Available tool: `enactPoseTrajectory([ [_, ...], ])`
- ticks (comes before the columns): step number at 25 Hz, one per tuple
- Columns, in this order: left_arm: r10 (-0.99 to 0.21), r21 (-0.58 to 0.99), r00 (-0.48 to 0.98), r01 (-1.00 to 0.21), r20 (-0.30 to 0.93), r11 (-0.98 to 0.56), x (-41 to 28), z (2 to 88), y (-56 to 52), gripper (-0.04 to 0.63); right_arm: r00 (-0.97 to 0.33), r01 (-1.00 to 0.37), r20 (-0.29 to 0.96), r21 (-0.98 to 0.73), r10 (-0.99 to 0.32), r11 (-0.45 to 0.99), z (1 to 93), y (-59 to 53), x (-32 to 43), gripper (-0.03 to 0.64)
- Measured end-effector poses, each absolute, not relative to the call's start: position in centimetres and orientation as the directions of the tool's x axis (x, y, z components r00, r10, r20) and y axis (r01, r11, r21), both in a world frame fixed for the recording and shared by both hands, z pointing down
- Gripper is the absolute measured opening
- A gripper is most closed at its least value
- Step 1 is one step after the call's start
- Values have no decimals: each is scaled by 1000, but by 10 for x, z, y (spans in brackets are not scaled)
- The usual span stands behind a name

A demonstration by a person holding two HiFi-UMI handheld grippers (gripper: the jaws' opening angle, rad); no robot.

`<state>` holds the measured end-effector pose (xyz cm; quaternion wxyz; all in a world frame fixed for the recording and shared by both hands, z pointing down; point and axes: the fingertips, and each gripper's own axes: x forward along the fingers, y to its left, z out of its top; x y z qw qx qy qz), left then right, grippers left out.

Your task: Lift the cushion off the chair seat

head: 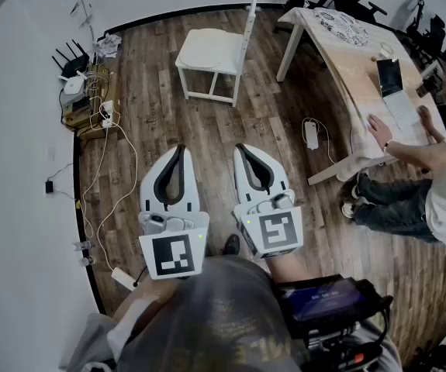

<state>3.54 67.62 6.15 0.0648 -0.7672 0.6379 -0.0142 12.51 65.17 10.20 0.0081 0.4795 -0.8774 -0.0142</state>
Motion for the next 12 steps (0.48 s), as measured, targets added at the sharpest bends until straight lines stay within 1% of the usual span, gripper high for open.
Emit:
enactPoseTrajectory([
  [4, -980, -124, 189, -976, -67, -180, 42, 62, 678, 6, -539, -842, -13, 11, -842, 539, 103, 654, 129, 6],
  [12, -980, -125, 190, -975, -55, -182, 59, 63, 676, 6, -531, -847, 20, 24, -847, 531, 105, 651, 147, 6],
])
